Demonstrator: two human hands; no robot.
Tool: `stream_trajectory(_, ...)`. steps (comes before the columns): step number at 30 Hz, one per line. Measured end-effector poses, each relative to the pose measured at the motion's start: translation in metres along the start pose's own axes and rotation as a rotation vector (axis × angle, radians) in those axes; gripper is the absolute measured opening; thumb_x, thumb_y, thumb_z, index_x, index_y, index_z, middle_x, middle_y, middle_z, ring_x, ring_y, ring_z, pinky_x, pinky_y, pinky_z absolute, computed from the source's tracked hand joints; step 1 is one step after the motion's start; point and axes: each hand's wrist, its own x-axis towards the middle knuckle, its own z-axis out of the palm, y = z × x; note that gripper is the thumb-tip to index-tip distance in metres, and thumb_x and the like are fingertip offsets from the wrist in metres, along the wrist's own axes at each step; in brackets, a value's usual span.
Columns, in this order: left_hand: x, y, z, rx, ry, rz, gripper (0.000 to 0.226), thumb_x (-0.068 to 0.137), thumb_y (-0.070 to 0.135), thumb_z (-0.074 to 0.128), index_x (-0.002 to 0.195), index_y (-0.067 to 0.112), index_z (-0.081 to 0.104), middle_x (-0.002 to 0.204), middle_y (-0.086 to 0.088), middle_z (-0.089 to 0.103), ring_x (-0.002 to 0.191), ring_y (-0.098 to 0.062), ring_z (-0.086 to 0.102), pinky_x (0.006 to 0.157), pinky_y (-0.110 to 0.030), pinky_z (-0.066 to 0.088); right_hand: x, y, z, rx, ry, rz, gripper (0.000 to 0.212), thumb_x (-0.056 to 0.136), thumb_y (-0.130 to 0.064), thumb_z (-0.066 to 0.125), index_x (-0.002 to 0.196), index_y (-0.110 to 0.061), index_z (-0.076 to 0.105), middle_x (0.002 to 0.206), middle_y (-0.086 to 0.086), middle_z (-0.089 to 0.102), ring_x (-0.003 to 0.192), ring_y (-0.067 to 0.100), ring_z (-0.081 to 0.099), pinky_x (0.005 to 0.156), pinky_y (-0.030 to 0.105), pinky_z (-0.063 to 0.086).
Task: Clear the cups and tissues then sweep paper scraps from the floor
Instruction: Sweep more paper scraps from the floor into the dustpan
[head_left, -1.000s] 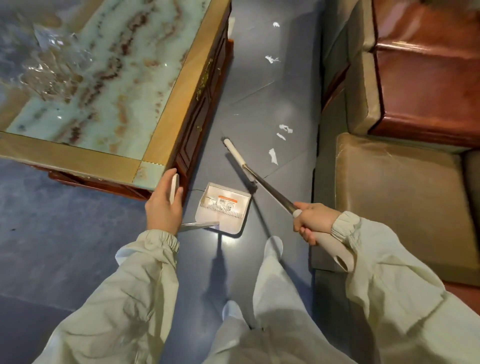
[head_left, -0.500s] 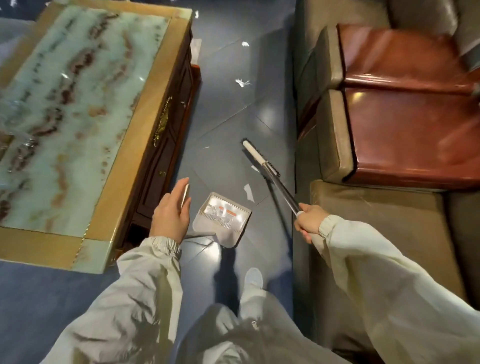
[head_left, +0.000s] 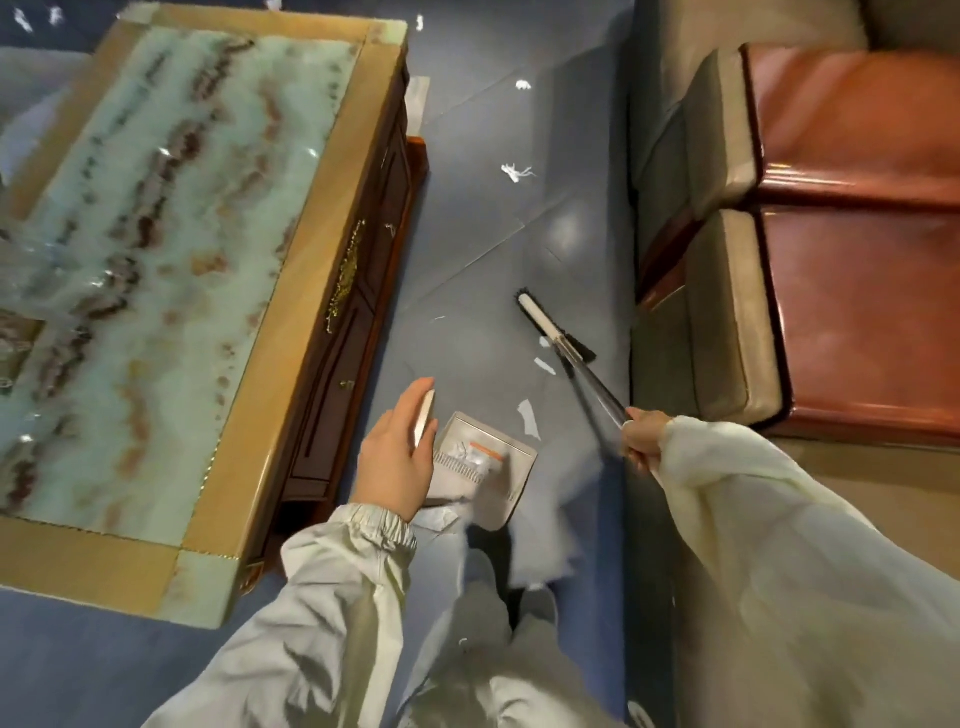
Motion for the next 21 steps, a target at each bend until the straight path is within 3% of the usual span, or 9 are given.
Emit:
stream_trajectory(2,0.001,0.001,0.0,-0.026,-0.011,-0.026,0.042,0.092,0.008,0.057,0.132,0.019,0.051,0.098,-0.01,0.063,0.084,-0.032,0.059,0.075,-0.024,0.038,-0.015,0.007,0.013,0.033,-0.083,-0.024,0.054,0.09,0.007,0.045,0.142,-0.001,0.032,0.079,0.001,0.043,0.064,0.012,0.041,0.046,0.017,0.047)
stream_trajectory(5,0.004,0.005,0.002,-0.075,-0.062,-0.07,0.041,0.093,0.011,0.055,0.132,0.024,0.05,0.096,-0.005,0.06,0.086,-0.028,0.058,0.077,-0.03,0.041,-0.053,0.008,0.042,-0.065,-0.148,0.006,0.049,0.091,0.002,0.041,0.137,-0.013,0.035,0.066,0.004,0.04,0.053,0.013,0.039,0.044,0.022,0.042)
stream_trajectory(7,0.003,0.005,0.002,-0.102,-0.082,-0.086,0.041,0.094,0.012,0.054,0.132,0.026,0.049,0.082,-0.002,0.057,0.073,-0.025,0.056,0.072,-0.031,0.042,-0.076,0.007,0.06,-0.103,-0.19,0.005,0.051,0.094,-0.001,0.04,0.143,-0.014,0.031,0.066,0.004,0.04,0.052,0.012,0.039,0.037,0.014,0.038)
stream_trajectory(10,0.0,0.004,0.0,-0.111,-0.102,-0.108,0.042,0.094,0.013,0.053,0.132,0.03,0.048,0.069,0.0,0.055,0.061,-0.016,0.05,0.065,-0.029,0.038,-0.101,0.004,0.067,0.004,-0.299,0.145,0.045,0.095,-0.005,0.041,0.138,-0.016,0.037,0.06,0.005,0.043,0.048,0.011,0.038,0.038,0.017,0.035)
stream_trajectory(14,0.0,0.001,-0.007,-0.154,-0.096,-0.111,0.041,0.093,0.01,0.054,0.13,0.027,0.05,0.084,-0.003,0.058,0.072,-0.026,0.057,0.072,-0.031,0.043,-0.13,-0.012,0.05,0.096,-0.454,0.232,0.013,0.089,-0.002,0.045,0.094,-0.013,0.048,0.045,0.0,0.04,0.031,0.006,0.037,0.032,0.016,0.033)
stream_trajectory(16,0.006,-0.002,-0.011,-0.143,-0.064,-0.089,0.04,0.093,0.008,0.054,0.129,0.026,0.051,0.085,-0.002,0.059,0.067,-0.021,0.054,0.068,-0.028,0.039,-0.137,-0.019,0.042,0.082,-0.435,0.139,0.02,0.09,0.0,0.045,0.078,-0.015,0.044,0.052,0.001,0.042,0.026,0.003,0.038,0.029,0.013,0.032)
stream_trajectory(19,0.018,-0.01,-0.019,-0.096,-0.013,-0.095,0.04,0.092,0.01,0.055,0.128,0.026,0.05,0.078,-0.004,0.057,0.06,-0.02,0.047,0.064,-0.027,0.034,-0.151,-0.037,0.035,0.084,-0.447,0.127,0.011,0.089,-0.001,0.047,0.092,-0.011,0.051,0.053,0.002,0.044,0.028,0.003,0.04,0.032,0.014,0.035)
stream_trajectory(21,0.026,-0.014,-0.025,-0.094,0.012,-0.122,0.039,0.093,0.013,0.055,0.128,0.028,0.05,0.072,-0.003,0.055,0.059,-0.021,0.047,0.064,-0.027,0.034,-0.154,-0.049,0.027,0.089,-0.426,0.129,0.029,0.088,-0.002,0.049,0.115,-0.013,0.05,0.042,-0.001,0.044,0.03,0.005,0.039,0.034,0.014,0.037)
